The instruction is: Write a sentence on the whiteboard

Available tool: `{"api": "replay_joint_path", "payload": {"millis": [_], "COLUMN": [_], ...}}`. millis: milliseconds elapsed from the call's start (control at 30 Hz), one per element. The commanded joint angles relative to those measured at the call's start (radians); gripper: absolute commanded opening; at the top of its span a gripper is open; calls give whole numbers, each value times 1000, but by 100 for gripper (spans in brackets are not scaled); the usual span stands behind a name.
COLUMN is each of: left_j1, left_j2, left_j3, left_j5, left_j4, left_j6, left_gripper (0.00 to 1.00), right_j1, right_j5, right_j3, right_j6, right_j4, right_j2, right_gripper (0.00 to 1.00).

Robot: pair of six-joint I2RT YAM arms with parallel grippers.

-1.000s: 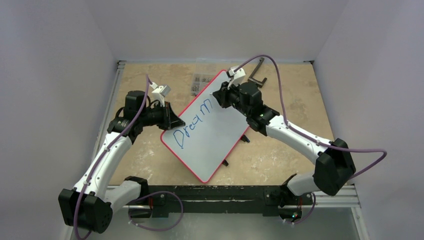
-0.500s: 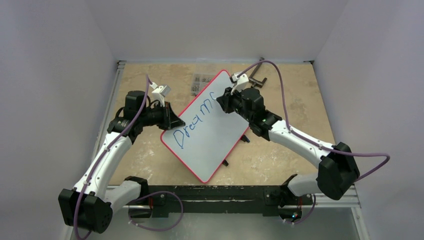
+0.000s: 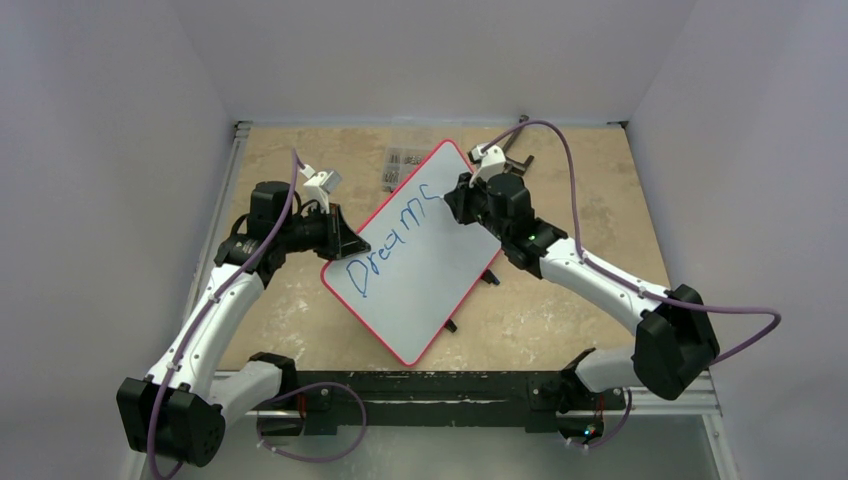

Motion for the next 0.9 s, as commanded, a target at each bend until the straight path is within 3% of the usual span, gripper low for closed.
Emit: {"api": "replay_joint_path", "payload": {"millis": [0,500,867], "left_j1": [-5,-5,-5], "left_j2": [-10,-7,-12], "left_j3": [-12,-12,-12], "left_j5": [-107,-108,-109], "left_j4": [-11,-11,-11], "left_j6": [157,157,157], "left_gripper": [0,0,0], "right_j1": [1,1,1], "right_j5": [-58,-243,-232], "right_j3": [-23,-24,-17], "right_j6": [8,-36,-36], "right_j4": [1,37,-18], "right_j2": [10,-6,-89], "right_gripper": [0,0,0]}}
